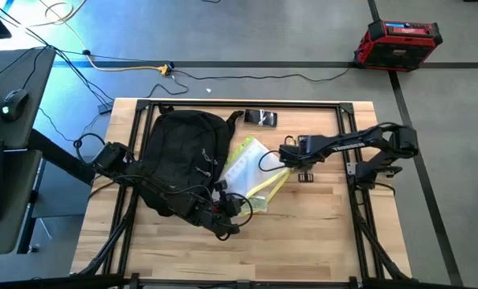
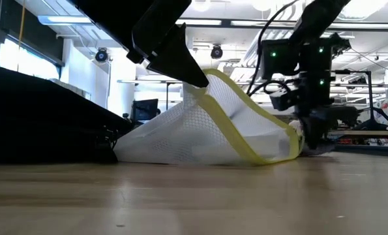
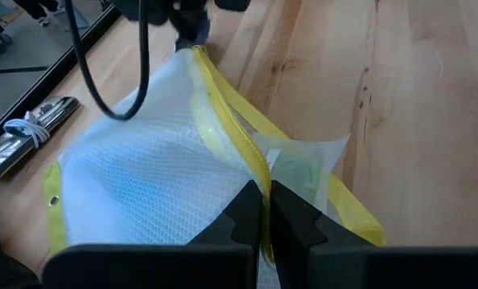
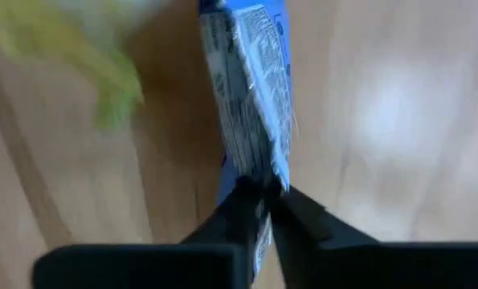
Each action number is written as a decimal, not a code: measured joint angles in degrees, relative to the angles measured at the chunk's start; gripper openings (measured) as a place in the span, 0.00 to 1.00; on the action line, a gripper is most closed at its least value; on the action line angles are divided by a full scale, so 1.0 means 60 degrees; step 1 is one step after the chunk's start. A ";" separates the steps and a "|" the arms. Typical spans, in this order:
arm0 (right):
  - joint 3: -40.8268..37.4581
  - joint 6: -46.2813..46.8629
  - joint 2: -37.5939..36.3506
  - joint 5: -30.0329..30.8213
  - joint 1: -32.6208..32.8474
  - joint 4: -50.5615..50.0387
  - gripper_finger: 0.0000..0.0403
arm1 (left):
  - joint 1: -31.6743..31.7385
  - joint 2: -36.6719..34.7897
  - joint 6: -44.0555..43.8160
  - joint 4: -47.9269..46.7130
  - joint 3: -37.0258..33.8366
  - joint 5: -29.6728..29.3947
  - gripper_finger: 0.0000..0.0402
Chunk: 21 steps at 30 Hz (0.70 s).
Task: Unpack backpack
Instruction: Put the blue coffee pack into the transparent zip bag
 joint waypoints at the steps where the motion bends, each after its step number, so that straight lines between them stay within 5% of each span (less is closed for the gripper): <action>1: 0.0106 0.0418 -0.0101 0.0193 0.0075 -0.0482 0.02 | 0.0000 0.0000 0.0000 0.0002 0.0000 0.0000 0.00; 7: 0.0964 0.3646 -0.0838 0.0305 0.1634 -0.2987 0.00 | 0.0000 0.0000 -0.0004 0.0002 0.0000 -0.0004 0.00; 14: 0.1202 0.6841 -0.1130 -0.1906 0.5233 -0.0427 0.00 | 0.0000 0.0000 -0.0018 0.0004 0.0000 -0.0017 0.00; 21: 0.1221 0.7970 -0.0470 0.1040 0.6797 0.3878 0.00 | 0.0000 0.0000 -0.0018 0.0352 0.0000 -0.0036 0.00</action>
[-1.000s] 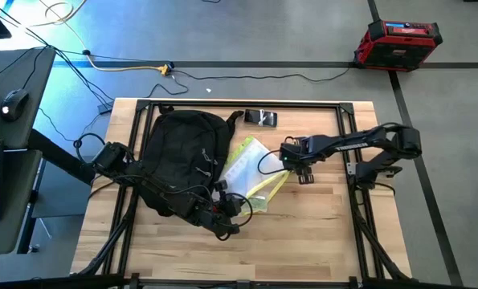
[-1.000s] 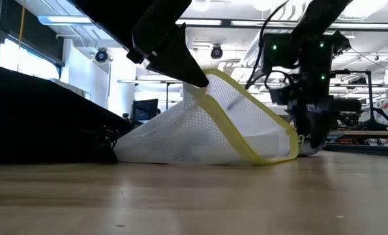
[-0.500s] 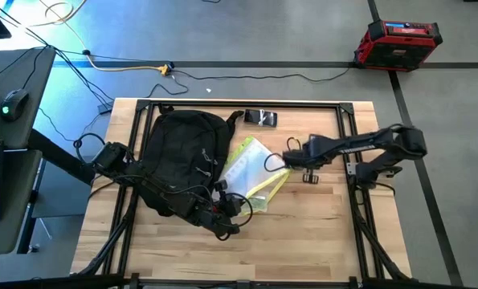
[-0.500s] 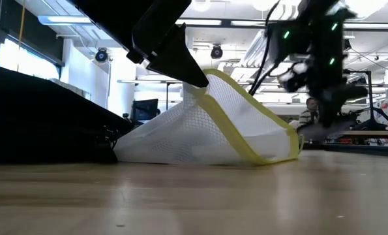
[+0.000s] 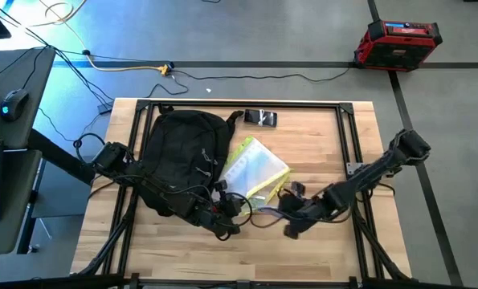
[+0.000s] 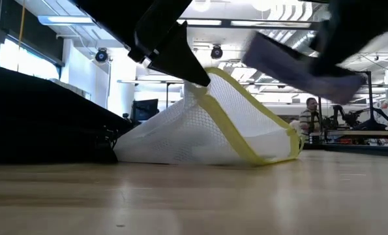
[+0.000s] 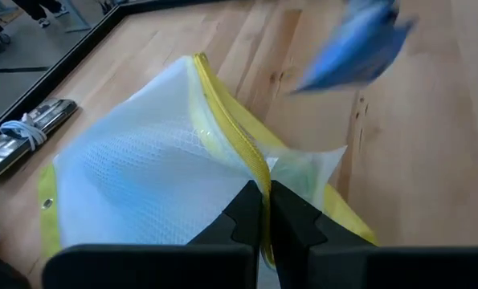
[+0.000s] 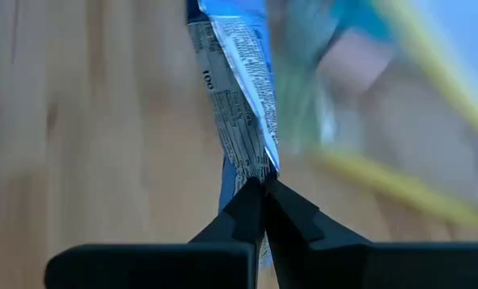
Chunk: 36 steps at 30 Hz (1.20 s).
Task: Unpack backpack
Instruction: Put the blue coffee pack into the transparent zip bag
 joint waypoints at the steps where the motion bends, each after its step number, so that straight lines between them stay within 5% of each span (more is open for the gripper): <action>1: 0.0000 0.0104 0.0153 0.0290 -0.0022 0.0189 0.00 | -0.0008 0.0000 0.0000 0.0130 0.0000 -0.0004 0.00; 7: -0.0012 -0.0299 0.1352 -0.0021 -0.0883 0.0405 0.00 | -0.0015 0.0000 0.0016 0.0578 0.0000 -0.0167 0.00; 12: -0.0018 -0.0232 0.1817 0.1022 -0.1880 0.0736 0.00 | -0.0063 0.0000 0.0379 0.0570 0.0000 -0.0113 0.00; 21: -0.0018 -0.3568 0.1977 0.0857 -0.3386 0.2664 0.01 | -0.0128 0.0000 0.0517 0.0124 0.0000 -0.0075 0.00; 30: -0.0018 -0.4301 0.2127 0.1069 -0.3581 0.3132 0.30 | -0.0127 0.0000 0.0585 -0.0998 0.0004 0.0240 0.00; 36: -0.0018 -0.4491 0.1663 0.0021 -0.3019 0.2835 0.46 | -0.0135 0.0000 0.0419 -0.2117 0.0004 0.0266 0.00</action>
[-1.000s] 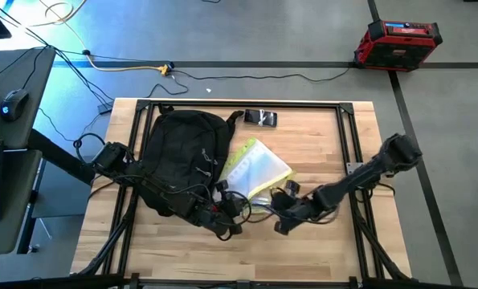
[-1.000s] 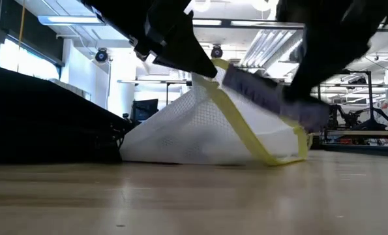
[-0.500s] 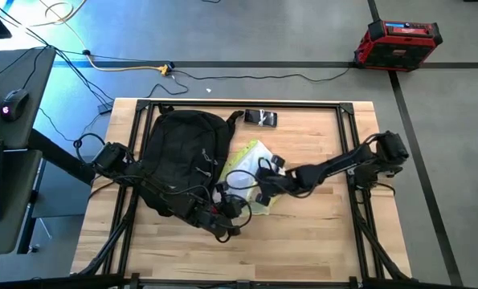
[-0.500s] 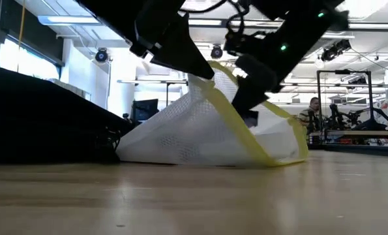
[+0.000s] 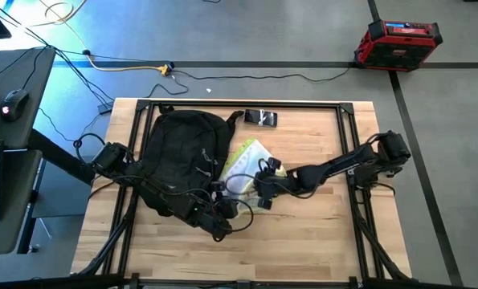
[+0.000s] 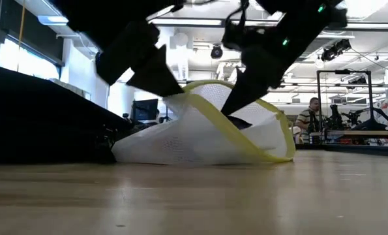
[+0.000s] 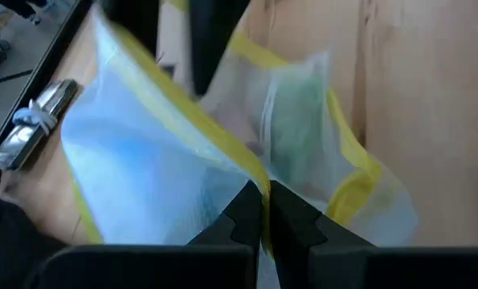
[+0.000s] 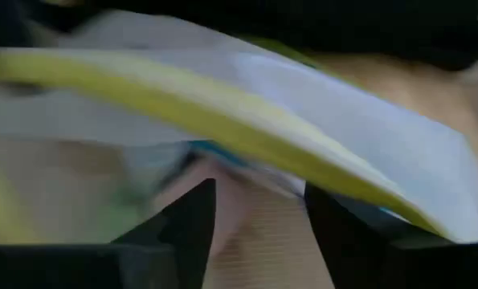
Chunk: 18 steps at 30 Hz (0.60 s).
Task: Unpack backpack
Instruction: Put the blue coffee pack into the transparent zip bag, then adjust the items in the transparent zip bag
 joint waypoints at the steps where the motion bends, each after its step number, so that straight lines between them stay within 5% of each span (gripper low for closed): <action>1: 0.0000 -0.0078 -0.0105 -0.0010 0.0155 -0.0153 0.47 | 0.0011 0.0000 -0.0092 -0.0142 0.0000 -0.0007 0.00; 11: 0.0000 -0.2393 -0.0853 -0.0003 0.2010 -0.1055 0.48 | 0.0046 0.0000 0.0414 -0.0429 0.0000 0.0268 0.00; 18: 0.0003 -0.2103 -0.0836 0.2852 0.2492 -0.4165 0.48 | -0.0104 0.0000 0.1005 0.0096 0.0000 0.1693 0.00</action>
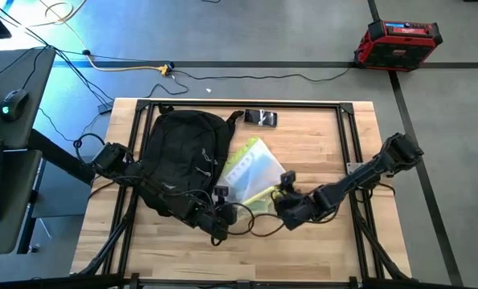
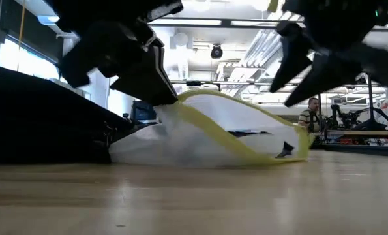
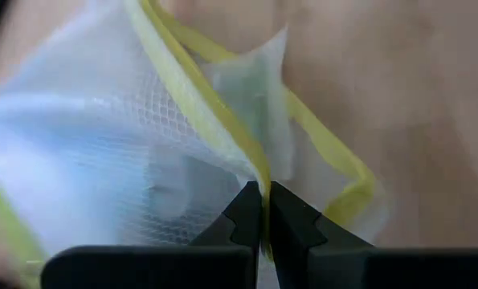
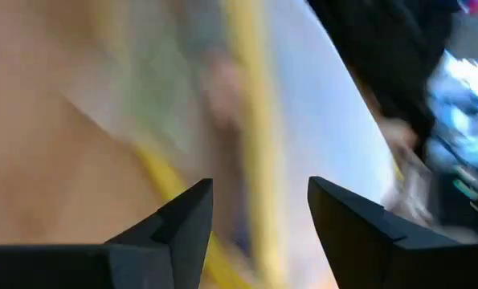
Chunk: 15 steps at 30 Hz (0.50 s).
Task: Unpack backpack
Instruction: Adjust the items in the transparent zip bag
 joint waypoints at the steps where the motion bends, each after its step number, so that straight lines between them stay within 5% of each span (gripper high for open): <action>1: 0.0000 0.0271 0.0000 0.0213 -0.0057 -0.0530 0.48 | -0.0014 0.0000 0.0000 0.0030 0.0000 0.0204 0.00; 6: -0.0048 0.0589 0.0004 -0.0139 -0.0495 -0.2382 0.47 | -0.0018 0.0000 0.0088 0.0030 0.0000 0.0544 0.00; 10: -0.0360 -0.1150 0.0007 -0.1440 -0.0673 -0.2620 0.44 | 0.0000 0.0000 0.0085 0.0034 0.0000 0.0544 0.00; 15: -0.0910 -0.2428 0.0015 -0.1569 -0.0646 -0.2570 0.40 | 0.0039 0.0000 0.0091 0.0028 0.0000 0.0368 0.00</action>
